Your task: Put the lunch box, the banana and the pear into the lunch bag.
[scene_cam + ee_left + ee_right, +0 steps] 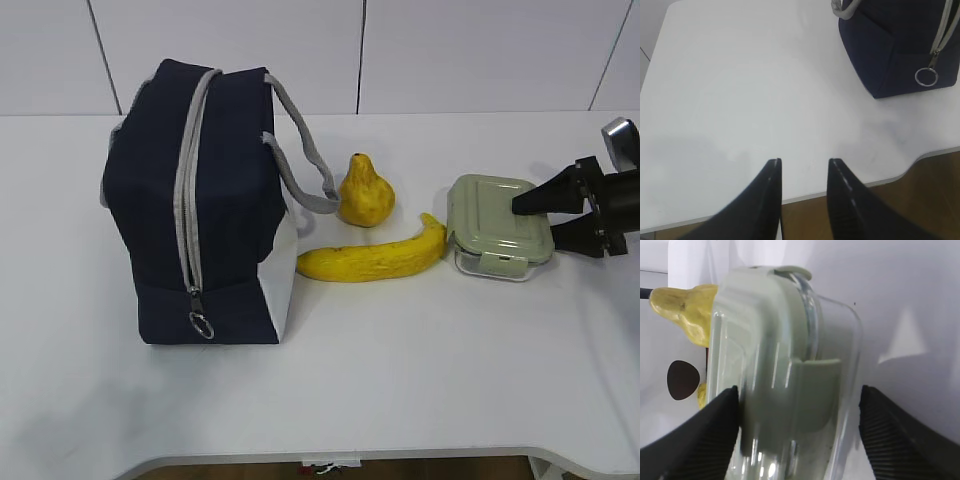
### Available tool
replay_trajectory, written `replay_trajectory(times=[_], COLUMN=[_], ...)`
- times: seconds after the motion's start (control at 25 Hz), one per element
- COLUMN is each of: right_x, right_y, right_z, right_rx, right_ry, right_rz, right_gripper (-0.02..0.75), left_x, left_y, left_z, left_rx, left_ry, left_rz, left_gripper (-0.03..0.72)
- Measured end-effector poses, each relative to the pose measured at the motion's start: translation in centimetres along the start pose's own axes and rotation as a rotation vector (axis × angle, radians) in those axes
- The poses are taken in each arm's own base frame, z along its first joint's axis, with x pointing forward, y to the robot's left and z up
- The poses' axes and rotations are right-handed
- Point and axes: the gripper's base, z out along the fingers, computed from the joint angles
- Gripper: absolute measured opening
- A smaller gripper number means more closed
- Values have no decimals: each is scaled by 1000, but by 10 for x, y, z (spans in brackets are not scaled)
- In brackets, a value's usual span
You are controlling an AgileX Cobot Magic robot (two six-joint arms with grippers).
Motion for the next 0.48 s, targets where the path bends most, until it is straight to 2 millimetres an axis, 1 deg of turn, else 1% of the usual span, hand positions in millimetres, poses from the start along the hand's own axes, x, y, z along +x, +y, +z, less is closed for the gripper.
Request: replay_trajectory(times=[0.28,0.36,0.48], right_x=[0,1,1], right_y=[0,0,1], right_z=[0,0,0], right_rx=[2,3,-3], right_ry=[3,10,18], right_rz=[-2,0,5], right_gripper=[577,557,501], left_x=[0,0,0], left_y=[0,0,0], left_z=[0,0,0], left_rx=[0,0,0], left_ry=[0,0,0], left_rz=[0,0,0], left_gripper=[239,239,239])
